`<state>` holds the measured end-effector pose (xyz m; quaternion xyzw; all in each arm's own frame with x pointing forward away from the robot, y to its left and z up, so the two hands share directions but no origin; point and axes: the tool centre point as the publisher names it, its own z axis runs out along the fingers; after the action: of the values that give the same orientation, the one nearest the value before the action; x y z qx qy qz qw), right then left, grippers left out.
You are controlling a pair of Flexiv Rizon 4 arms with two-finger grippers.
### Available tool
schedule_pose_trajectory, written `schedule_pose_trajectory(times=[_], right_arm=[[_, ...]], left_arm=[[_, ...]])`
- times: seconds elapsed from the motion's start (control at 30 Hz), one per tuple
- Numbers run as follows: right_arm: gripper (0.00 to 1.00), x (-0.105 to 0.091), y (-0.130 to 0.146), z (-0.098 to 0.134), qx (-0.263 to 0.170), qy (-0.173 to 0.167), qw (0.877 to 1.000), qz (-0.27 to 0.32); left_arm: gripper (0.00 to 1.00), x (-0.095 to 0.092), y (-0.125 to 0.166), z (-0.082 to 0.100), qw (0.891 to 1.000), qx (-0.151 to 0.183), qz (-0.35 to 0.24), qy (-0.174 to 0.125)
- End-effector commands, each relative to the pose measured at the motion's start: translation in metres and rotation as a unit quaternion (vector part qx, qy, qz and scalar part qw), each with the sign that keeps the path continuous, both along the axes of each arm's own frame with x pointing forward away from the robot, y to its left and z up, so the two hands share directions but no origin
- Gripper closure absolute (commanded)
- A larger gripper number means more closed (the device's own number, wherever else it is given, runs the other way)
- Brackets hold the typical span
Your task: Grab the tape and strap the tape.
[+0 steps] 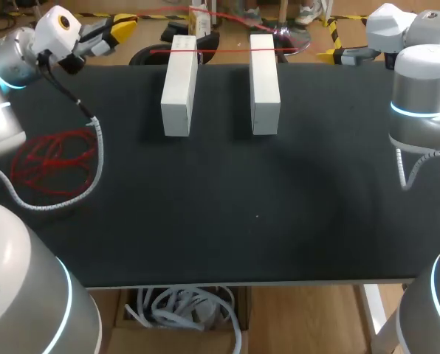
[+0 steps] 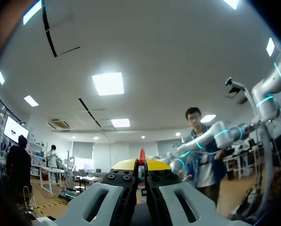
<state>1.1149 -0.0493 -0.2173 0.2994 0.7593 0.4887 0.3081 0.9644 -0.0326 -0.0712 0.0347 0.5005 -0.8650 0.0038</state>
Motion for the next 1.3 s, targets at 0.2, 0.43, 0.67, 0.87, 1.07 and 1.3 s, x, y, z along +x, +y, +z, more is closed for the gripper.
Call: schedule_pose_trajectory(times=[0.2, 0.43, 0.67, 0.87, 1.07, 1.3], right_arm=[[0.0, 0.0, 0.0, 0.001, -0.001, 0.001, 1.0, 0.0], [0.0, 0.0, 0.0, 0.001, -0.001, 0.001, 1.0, 0.0], [0.0, 0.0, 0.0, 0.001, -0.001, 0.001, 1.0, 0.0], [0.0, 0.0, 0.0, 0.001, -0.001, 0.001, 1.0, 0.0], [0.0, 0.0, 0.0, 0.001, -0.001, 0.001, 1.0, 0.0], [0.0, 0.0, 0.0, 0.001, -0.001, 0.001, 1.0, 0.0]], left_arm=[[1.0, 0.003, -0.001, 0.005, 0.982, -0.002, 0.165, 0.089], [1.0, 0.012, 0.0, 0.005, 0.986, 0.005, 0.152, 0.072], [1.0, 0.018, 0.001, 0.003, 0.989, 0.006, 0.146, 0.04], [1.0, 0.021, 0.004, 0.002, 0.991, 0.007, 0.135, -0.009], [1.0, 0.022, 0.007, 0.003, 0.991, 0.005, 0.11, -0.069], [1.0, 0.02, 0.007, 0.005, 0.991, -0.003, 0.104, -0.078]])
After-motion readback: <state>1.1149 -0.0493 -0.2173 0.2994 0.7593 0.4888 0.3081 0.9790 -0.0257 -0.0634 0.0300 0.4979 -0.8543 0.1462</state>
